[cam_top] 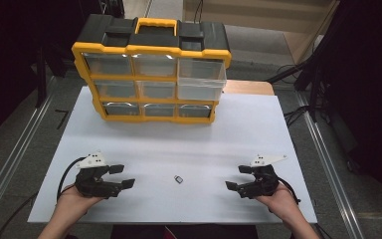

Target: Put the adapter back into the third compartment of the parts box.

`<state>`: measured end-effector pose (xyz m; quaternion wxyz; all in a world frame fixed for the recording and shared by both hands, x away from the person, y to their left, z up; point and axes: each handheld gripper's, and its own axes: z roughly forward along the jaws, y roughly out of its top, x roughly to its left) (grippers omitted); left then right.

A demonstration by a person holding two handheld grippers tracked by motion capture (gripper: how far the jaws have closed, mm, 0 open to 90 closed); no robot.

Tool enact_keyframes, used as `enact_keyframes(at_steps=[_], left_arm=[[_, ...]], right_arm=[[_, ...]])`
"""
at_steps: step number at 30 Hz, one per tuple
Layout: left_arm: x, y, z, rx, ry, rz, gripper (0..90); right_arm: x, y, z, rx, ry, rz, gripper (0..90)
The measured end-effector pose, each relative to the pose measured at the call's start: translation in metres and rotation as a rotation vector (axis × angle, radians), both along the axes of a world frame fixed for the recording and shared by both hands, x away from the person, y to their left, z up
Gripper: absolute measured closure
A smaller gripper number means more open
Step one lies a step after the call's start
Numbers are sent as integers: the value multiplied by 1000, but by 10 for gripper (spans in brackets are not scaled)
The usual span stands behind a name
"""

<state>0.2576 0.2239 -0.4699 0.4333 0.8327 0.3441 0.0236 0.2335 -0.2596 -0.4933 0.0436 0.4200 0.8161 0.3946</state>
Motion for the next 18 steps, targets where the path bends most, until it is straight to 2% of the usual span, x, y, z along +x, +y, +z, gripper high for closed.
enact_keyframes(at_steps=[3,6,12,18], left_arm=[[2,0,0,-4,12,5,303],[6,-1,0,-13,53,2,303],[6,-2,-1,4,55,1,291],[6,0,1,3,47,11,289]], right_arm=[[1,-1,0,4,0,-11,143],[2,-1,0,3,8,-16,144],[5,-2,0,9,10,-12,145],[5,-1,0,25,29,-10,146]])
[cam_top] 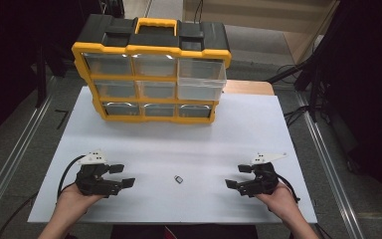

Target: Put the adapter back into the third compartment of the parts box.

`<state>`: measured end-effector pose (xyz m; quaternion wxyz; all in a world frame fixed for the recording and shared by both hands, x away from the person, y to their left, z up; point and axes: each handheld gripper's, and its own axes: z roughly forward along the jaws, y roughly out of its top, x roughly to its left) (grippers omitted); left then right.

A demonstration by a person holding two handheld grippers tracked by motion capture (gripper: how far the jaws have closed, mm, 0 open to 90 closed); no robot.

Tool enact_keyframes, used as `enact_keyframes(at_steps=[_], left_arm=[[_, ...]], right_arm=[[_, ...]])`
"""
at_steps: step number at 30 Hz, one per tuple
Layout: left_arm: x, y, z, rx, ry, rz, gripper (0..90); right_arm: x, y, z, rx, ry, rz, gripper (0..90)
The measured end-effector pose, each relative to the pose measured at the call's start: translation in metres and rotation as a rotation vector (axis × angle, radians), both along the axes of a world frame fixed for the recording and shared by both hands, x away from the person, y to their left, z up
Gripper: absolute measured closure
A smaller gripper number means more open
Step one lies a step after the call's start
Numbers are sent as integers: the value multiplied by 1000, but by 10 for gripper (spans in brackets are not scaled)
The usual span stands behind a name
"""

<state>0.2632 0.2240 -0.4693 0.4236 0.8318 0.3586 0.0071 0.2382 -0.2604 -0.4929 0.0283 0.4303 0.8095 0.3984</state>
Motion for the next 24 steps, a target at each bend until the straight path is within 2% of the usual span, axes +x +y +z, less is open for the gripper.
enact_keyframes(at_steps=[10,14,24], left_arm=[[0,0,1,-1,-9,3,292],[0,0,1,0,-8,4,292],[0,0,1,0,-9,2,292]], right_arm=[[1,1,0,2,-1,13,146],[2,1,0,12,25,19,146],[2,1,0,8,20,22,146]])
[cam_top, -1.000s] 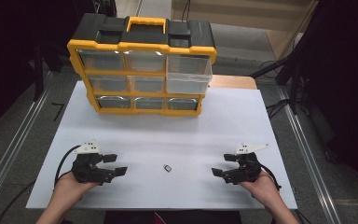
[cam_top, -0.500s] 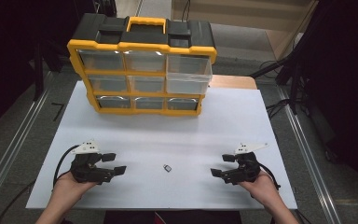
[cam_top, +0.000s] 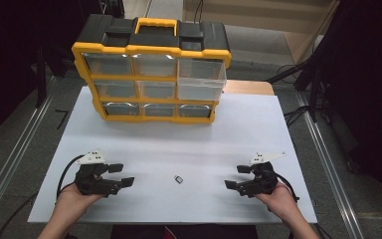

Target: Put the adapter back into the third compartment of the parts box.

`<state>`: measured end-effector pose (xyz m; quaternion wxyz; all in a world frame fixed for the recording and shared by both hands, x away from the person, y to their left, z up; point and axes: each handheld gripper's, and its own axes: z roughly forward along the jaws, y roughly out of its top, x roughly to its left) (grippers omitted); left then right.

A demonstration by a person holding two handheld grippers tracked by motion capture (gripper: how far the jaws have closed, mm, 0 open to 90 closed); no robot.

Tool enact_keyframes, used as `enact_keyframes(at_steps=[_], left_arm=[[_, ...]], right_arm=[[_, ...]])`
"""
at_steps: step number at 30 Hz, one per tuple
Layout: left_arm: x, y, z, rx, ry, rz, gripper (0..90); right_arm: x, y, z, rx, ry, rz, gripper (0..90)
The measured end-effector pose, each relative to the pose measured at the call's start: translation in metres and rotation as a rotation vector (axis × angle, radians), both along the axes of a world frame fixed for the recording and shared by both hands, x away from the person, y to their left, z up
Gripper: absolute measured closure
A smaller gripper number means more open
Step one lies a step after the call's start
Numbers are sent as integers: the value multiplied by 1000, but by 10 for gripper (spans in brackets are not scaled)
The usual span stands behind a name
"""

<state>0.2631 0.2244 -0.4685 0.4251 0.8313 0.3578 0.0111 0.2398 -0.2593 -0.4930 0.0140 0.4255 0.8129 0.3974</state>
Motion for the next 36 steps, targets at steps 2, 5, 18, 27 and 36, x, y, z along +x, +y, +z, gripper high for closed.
enact_keyframes(at_steps=[2,5,18,27,36], left_arm=[[0,0,0,3,1,5,291],[0,1,0,1,6,5,292],[0,1,0,-1,8,6,291],[0,2,0,-2,9,2,290],[0,3,0,-2,14,-1,290]], right_arm=[[1,0,0,-2,-7,4,146],[3,1,1,-3,-4,12,146],[9,11,9,4,-35,10,146],[21,22,19,32,-43,18,146],[29,33,25,35,-54,65,147]])
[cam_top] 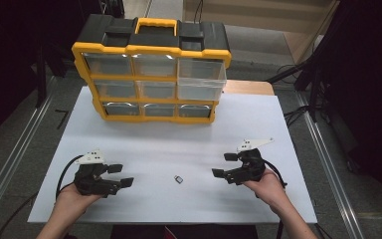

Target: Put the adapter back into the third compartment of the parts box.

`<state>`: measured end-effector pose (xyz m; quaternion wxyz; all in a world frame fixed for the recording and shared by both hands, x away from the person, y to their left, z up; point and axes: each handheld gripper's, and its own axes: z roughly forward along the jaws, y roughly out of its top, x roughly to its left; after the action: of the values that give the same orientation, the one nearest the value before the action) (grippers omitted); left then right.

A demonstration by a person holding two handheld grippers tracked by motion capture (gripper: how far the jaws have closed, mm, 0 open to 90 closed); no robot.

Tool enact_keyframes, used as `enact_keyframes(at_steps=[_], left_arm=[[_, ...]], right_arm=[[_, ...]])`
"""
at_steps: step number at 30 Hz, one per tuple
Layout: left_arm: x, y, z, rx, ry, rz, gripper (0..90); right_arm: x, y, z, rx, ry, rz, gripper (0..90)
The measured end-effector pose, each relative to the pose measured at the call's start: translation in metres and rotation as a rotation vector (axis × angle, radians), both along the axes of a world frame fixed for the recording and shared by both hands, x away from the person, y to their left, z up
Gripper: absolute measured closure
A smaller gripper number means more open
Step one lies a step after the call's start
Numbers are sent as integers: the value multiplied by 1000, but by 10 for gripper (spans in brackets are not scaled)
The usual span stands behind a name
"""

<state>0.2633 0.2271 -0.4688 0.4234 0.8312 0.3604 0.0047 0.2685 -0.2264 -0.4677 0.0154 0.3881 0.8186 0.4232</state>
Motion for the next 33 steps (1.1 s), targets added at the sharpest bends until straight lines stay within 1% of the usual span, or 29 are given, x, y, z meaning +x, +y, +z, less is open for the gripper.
enact_keyframes(at_steps=[3,6,8,10,12,14,16,20,23,25,33], left_arm=[[0,0,0,0,-1,0,290],[0,0,0,1,-1,-1,290],[0,0,0,-1,-1,-1,290],[0,0,0,1,-3,-1,290],[0,0,0,1,0,-1,290],[0,0,-1,1,-1,-1,290],[0,0,-1,2,0,0,290],[0,0,-1,4,0,-2,290],[0,0,-1,3,-2,-2,290],[0,0,-1,2,-4,-2,290],[0,0,0,2,-4,-4,290]], right_arm=[[2,4,2,10,-11,15,147],[5,6,5,19,-21,18,148],[7,9,7,19,-9,23,181],[8,12,9,11,-2,25,188],[10,16,10,12,-6,30,188],[13,20,10,26,11,45,194],[16,24,10,22,24,59,194],[20,31,12,2,18,58,193],[23,36,13,7,12,58,192],[24,39,14,9,16,58,192],[28,55,13,-9,14,73,193]])
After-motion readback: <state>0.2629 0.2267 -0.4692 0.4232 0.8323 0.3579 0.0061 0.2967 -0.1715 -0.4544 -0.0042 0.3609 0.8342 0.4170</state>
